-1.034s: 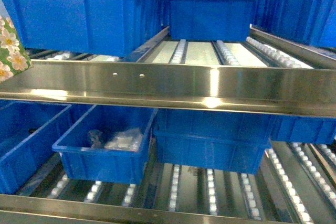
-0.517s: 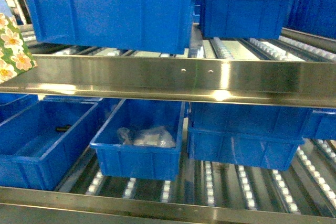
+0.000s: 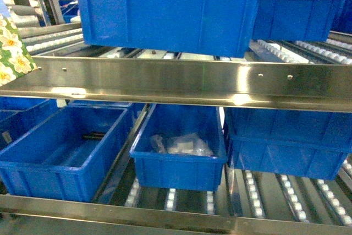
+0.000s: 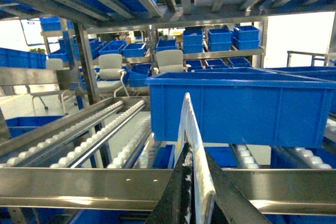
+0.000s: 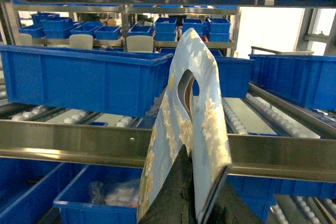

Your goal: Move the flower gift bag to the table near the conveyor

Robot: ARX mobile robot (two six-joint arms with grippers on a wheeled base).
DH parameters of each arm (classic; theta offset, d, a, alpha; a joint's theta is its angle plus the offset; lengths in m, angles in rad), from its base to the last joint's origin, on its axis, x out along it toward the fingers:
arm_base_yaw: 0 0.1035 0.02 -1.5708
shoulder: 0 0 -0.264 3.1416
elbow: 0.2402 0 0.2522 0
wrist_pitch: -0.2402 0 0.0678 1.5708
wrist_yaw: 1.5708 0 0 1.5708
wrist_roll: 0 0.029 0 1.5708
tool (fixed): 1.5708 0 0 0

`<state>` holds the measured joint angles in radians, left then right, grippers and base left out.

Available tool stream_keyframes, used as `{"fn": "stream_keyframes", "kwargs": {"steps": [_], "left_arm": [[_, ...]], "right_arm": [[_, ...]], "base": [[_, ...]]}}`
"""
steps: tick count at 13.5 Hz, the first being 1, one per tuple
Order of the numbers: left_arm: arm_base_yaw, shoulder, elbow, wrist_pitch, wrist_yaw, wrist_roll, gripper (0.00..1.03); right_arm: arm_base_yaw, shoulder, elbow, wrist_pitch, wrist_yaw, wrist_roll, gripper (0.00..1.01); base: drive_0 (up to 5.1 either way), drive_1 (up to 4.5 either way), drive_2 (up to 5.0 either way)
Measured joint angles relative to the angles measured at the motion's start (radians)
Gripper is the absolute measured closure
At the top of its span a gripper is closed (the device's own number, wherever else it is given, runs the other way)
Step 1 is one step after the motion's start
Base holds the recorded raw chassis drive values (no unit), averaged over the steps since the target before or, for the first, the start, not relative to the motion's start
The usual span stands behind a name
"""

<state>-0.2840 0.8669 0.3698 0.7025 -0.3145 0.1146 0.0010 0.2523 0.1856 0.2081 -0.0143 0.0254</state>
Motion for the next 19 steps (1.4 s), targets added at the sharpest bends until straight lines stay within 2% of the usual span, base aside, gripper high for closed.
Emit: {"fn": "stream_keyframes", "kwargs": {"steps": [1,19], "left_arm": [[0.0,0.0,0.0,0.0,0.0,0.0,1.01],[0.0,0.001,0.0,0.0,0.0,0.0,1.01]], "right_arm": [[0.0,0.0,0.0,0.0,0.001,0.0,0.99],[0.0,0.0,0.0,0.002,0.0,0.0,0.99]], "base": [[0.0,0.0,0.0],[-5.1,2.32,2.3]]}}
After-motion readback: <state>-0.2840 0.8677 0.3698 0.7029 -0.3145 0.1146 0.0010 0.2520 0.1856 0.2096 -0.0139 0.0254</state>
